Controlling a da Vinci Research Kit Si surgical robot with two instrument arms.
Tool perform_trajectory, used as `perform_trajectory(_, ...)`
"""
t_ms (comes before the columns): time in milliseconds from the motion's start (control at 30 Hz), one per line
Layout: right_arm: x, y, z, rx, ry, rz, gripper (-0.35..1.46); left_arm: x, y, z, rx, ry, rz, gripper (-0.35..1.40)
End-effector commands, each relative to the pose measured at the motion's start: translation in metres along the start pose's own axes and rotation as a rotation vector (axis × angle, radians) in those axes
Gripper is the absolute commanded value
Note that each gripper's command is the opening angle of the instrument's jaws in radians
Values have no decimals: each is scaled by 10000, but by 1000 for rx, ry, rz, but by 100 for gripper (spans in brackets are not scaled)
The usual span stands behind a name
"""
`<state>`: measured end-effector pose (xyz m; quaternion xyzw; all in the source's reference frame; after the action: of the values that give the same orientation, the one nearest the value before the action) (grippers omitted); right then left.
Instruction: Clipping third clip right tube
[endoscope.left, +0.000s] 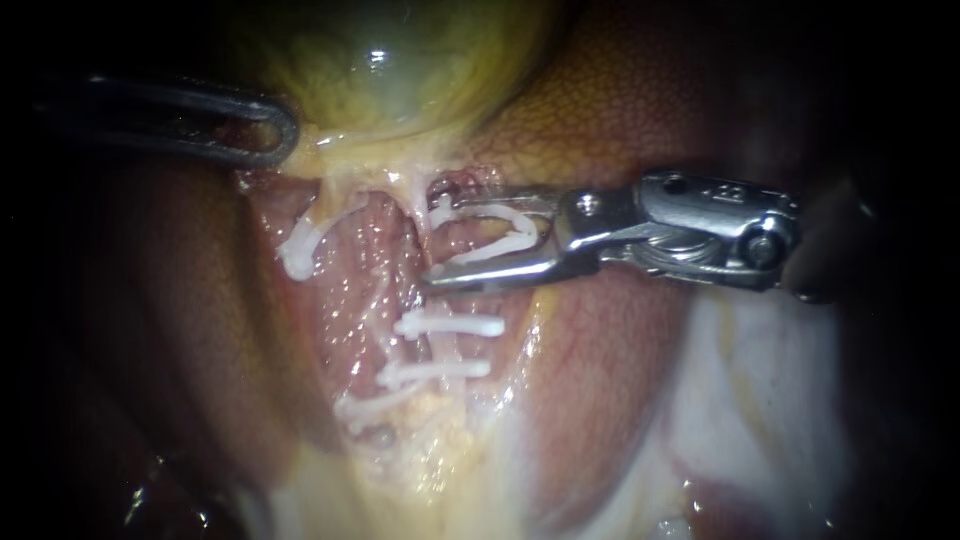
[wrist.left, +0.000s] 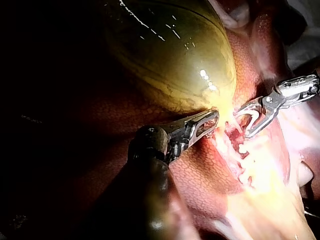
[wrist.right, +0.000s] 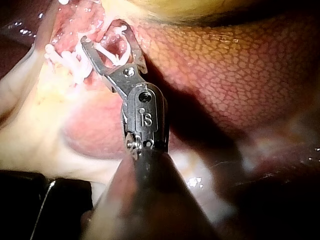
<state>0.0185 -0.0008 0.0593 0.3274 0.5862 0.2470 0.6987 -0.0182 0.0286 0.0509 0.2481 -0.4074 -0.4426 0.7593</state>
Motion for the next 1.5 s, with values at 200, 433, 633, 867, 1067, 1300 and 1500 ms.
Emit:
perform_trajectory(200,2,0,9,84,76,76,50,1,0,1,-1,0,0,-35)
perform_trajectory(433,2,-1,10,190,148,125,48,2,1,2,-1,-1,-5,-35)
perform_trajectory(633,6,-8,12,251,192,130,45,2,1,2,-1,-1,-5,-35)
perform_trajectory(867,17,-21,16,292,209,147,42,2,2,2,-1,-1,-5,-35)
perform_trajectory(1067,27,-19,18,269,221,155,35,1,2,2,-1,-1,-5,-35)
perform_trajectory(1300,30,-11,16,221,237,163,26,1,2,2,-1,-1,-5,-35)
perform_trajectory(1500,29,-8,13,211,238,193,9,1,2,2,-1,-1,-5,-35)
